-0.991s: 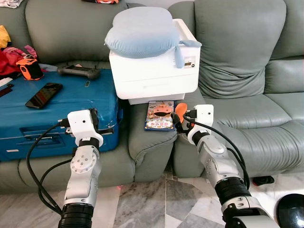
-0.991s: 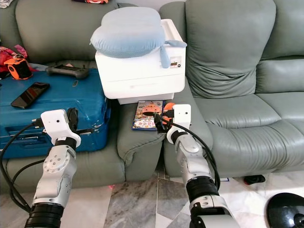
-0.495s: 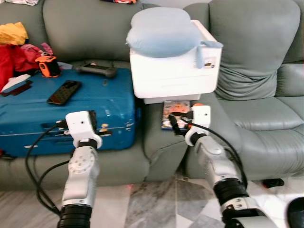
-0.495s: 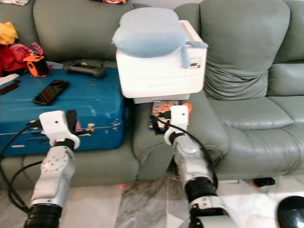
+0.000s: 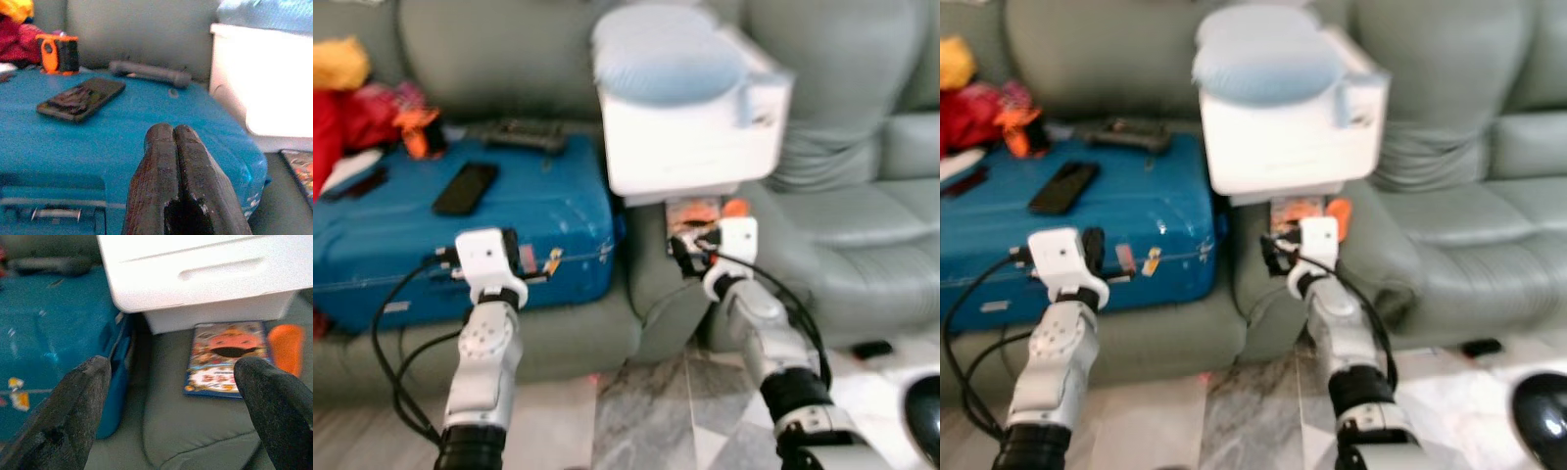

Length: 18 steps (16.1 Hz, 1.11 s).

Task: Picking trash to rubbish bin

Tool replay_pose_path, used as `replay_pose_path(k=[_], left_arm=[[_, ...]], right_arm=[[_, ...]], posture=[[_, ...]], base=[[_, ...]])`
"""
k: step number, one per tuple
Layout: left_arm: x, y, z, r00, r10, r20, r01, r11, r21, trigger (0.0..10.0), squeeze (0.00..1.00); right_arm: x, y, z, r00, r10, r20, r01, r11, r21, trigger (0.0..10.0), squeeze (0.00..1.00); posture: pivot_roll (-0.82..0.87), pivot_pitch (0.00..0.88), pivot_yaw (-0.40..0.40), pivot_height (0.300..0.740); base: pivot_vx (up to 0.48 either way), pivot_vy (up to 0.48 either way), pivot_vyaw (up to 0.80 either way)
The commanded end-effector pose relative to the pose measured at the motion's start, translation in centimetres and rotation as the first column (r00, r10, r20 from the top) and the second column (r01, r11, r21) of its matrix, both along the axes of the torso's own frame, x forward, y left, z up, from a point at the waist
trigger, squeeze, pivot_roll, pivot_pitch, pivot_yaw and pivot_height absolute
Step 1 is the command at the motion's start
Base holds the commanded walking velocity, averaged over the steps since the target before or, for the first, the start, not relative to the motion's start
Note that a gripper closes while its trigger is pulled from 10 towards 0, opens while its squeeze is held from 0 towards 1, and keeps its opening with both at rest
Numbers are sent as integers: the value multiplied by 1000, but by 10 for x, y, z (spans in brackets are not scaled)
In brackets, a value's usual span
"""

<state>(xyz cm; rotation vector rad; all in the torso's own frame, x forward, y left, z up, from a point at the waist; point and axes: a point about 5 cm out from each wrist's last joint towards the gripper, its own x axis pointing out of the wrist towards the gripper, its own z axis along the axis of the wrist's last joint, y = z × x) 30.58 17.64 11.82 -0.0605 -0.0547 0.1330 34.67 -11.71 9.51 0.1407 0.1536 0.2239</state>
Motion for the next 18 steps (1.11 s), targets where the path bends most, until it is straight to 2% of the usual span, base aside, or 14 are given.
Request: replay_pose_path(k=[1,6,7,8,9,10,12,13,15,16,18], left_arm=[[0,5,5,1000,14,14,-14,1000,16,10000,0],[2,2,17,997,-43,66,42,999,18,10000,0],[3,2,18,996,-42,73,40,999,20,10000,0],[5,1,19,996,-37,77,37,999,4,10000,0],[6,-2,21,995,-51,86,50,999,9,10000,0],[6,-2,22,995,-47,91,47,999,-2,10000,0],[6,0,21,996,-11,88,14,999,-35,10000,0],[8,2,20,997,22,75,-18,998,-53,10000,0],[11,2,22,997,26,75,-24,999,-32,10000,0],[12,2,23,997,24,77,-22,999,-33,10000,0],[14,-1,23,997,15,80,-12,999,-30,10000,0]], right_arm=[[3,6,6,1000,8,15,-8,1000,14,10000,0],[6,2,7,1000,-31,0,31,999,13,10000,0],[6,4,7,1000,-10,6,10,999,-37,10000,0],[6,3,7,1000,-21,8,22,999,-47,10000,0],[7,3,11,999,-14,45,18,996,-84,10000,0],[7,8,13,999,20,49,-20,1000,-1,10000,0],[7,9,14,999,10,46,-13,999,47,10000,0],[6,15,16,998,47,47,-50,997,60,10000,0],[4,19,15,997,36,63,-38,999,20,10000,0],[3,19,10,999,25,26,-25,1000,-15,10000,0],[2,18,9,998,60,27,-60,998,24,10000,0]], posture=[[32,10,-17,740],[28,13,-31,740],[21,10,-33,740],[19,12,-37,740],[18,12,-37,740],[18,13,-37,740],[15,8,-31,740],[13,6,-24,740],[16,6,-15,740],[17,7,-13,740],[5,5,-15,740]], base=[[0,0,0],[0,0,0],[0,0,0],[0,0,0],[0,0,0],[0,0,0],[0,0,0],[0,0,0],[0,0,0],[0,0,0],[0,0,0]])
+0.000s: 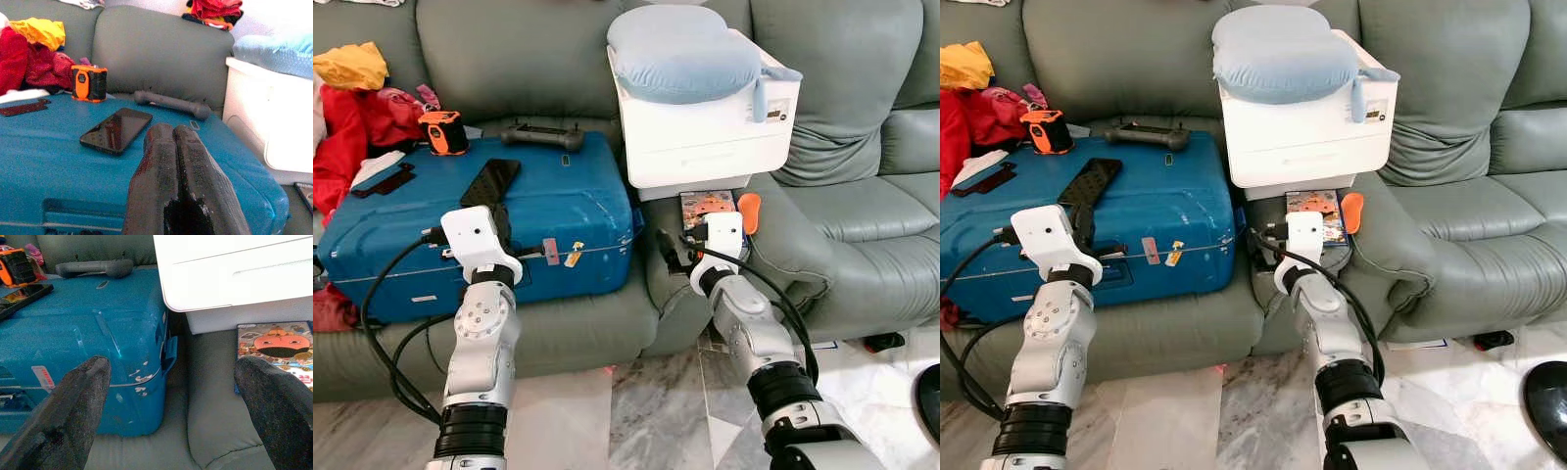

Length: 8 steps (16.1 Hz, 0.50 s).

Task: Picking trash to rubbish bin

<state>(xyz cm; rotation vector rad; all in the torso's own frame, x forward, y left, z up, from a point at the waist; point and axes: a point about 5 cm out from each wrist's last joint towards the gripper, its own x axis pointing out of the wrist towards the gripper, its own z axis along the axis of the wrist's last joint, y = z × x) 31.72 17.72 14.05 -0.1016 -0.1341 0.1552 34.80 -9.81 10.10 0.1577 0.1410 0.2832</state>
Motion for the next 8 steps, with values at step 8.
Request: replay_pose_path(k=[8], left_arm=[[7,-17,-1,1000,-10,13,11,998,-55,10000,0]], right_arm=[[11,-3,17,999,38,26,-37,999,-33,10000,0]], posture=[[5,0,-111,740]], base=[[0,0,0]])
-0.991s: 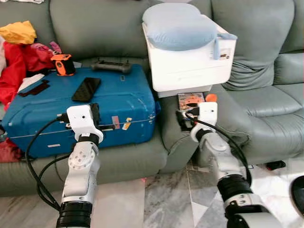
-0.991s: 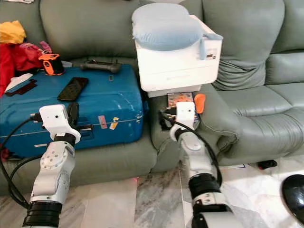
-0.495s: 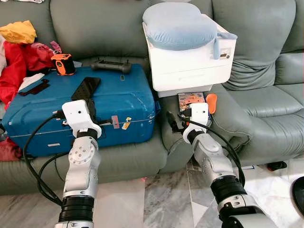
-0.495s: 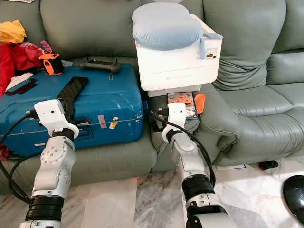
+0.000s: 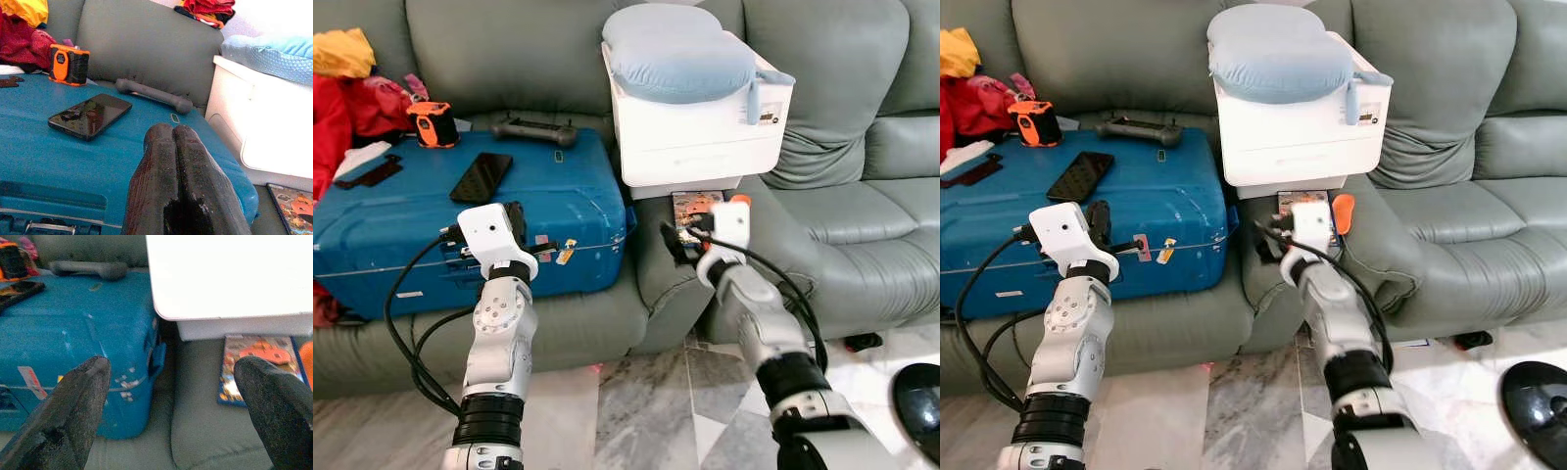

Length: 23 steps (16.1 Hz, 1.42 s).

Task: Picking trash to rubbish bin

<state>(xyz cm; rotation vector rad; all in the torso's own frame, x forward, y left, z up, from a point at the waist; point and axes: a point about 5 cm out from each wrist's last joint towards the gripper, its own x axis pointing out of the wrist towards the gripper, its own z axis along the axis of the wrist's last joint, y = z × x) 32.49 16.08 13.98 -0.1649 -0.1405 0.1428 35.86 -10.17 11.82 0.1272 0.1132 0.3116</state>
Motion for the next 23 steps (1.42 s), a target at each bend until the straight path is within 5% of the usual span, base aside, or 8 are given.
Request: replay_pose_path(k=[1,7,15,23], left_arm=[[-1,0,-1,1000,10,-1,-10,1000,9,10000,0],[-3,9,-5,1000,5,-23,-4,999,40,10000,0],[-28,25,-23,996,20,-86,-13,996,89,10000,0],[-59,45,-37,986,48,-159,-25,989,146,10000,0]], right_arm=[[2,2,1,1000,12,-7,-12,1000,-5,10000,0],[1,6,0,1000,-11,4,11,1000,10,10000,0],[-4,-64,-7,979,-199,44,202,976,-84,10000,0],[-26,-100,-20,971,-236,44,240,962,-127,10000,0]], posture=[[17,0,-105,740],[15,0,-58,740],[23,0,-38,740],[28,0,-12,740]], base=[[0,0,0],[0,0,0],[0,0,0],[0,0,0]])
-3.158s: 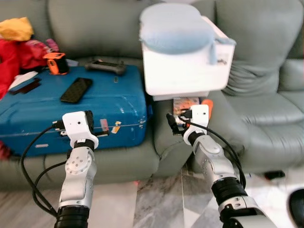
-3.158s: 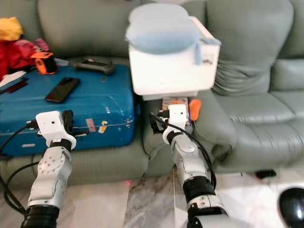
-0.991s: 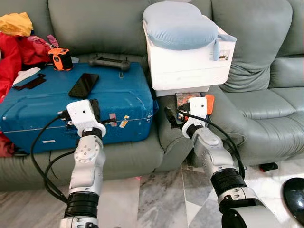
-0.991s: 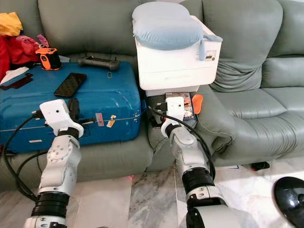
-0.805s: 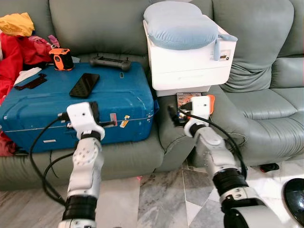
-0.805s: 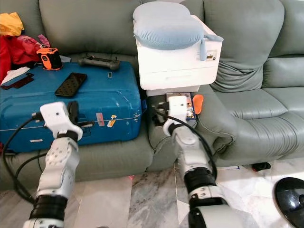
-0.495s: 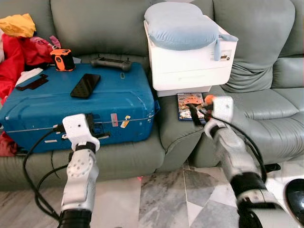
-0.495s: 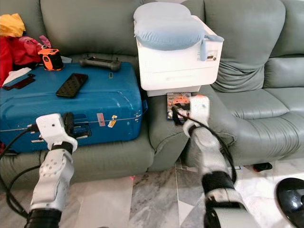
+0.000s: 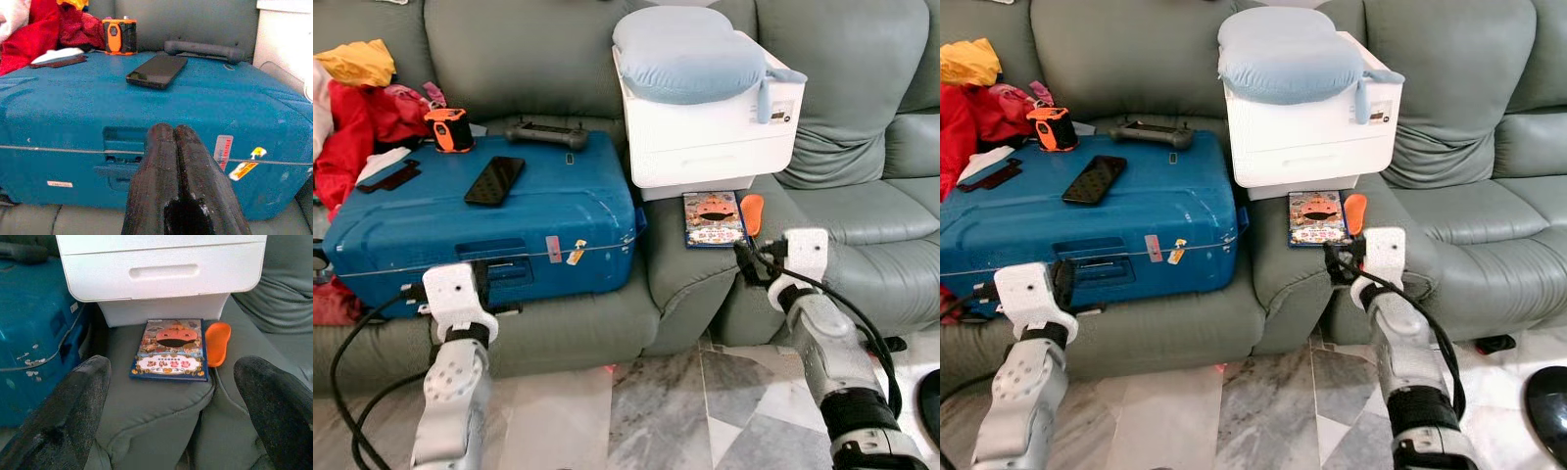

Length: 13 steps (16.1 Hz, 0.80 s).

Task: Picking trash to rubbish bin

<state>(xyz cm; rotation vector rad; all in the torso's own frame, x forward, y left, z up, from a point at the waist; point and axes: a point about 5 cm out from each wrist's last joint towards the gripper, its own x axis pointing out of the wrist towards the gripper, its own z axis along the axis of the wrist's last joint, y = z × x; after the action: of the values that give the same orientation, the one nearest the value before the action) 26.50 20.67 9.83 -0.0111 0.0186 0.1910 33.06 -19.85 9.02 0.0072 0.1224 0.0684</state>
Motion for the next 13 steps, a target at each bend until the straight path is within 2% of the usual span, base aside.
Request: replay_pose_path(k=[1,5,7,13], left_arm=[[0,-3,4,1000,-15,7,15,1000,7,10000,0],[0,-5,6,1000,-28,8,28,1000,6,10000,0],[-2,0,6,1000,-22,1,22,1000,12,10000,0],[-3,4,7,1000,-11,-6,11,1000,15,10000,0]], right_arm=[[2,-3,9,999,-4,35,4,1000,1,10000,0],[0,1,9,999,-1,39,0,1000,20,10000,0],[-5,2,6,999,-2,37,1,999,37,10000,0],[-10,-2,4,999,-17,30,16,999,40,10000,0]], posture=[[29,0,-11,740],[29,0,-6,740],[30,0,2,740],[24,0,3,740]], base=[[0,0,0],[-244,0,0],[-249,0,0],[-255,0,0]])
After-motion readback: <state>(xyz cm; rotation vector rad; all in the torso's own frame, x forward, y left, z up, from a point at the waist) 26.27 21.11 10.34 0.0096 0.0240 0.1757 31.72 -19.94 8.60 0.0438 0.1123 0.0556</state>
